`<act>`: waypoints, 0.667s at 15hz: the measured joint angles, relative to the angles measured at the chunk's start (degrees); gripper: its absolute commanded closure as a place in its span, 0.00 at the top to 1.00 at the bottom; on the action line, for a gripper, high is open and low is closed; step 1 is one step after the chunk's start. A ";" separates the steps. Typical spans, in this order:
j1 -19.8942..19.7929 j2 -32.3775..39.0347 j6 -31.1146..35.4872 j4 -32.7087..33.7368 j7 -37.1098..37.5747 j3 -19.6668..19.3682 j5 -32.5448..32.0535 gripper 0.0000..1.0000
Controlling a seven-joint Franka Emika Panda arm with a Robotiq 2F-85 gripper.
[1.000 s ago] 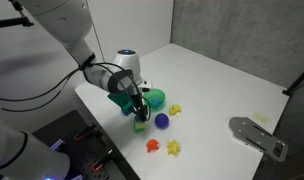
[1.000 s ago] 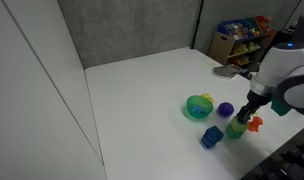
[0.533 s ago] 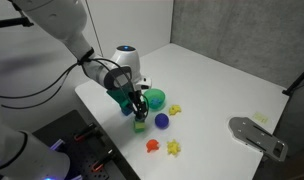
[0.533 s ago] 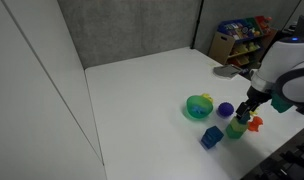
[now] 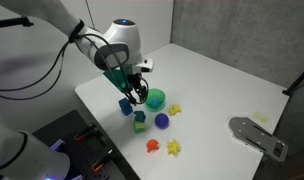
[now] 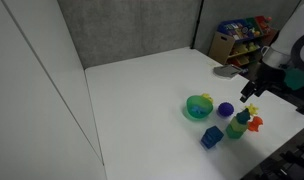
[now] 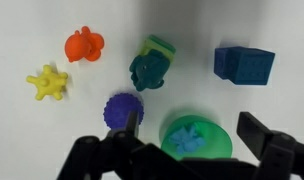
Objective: Place the green toy animal on the light green block
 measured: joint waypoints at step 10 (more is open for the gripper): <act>-1.50 -18.15 -27.48 7.65 -1.80 -1.03 1.83 1.00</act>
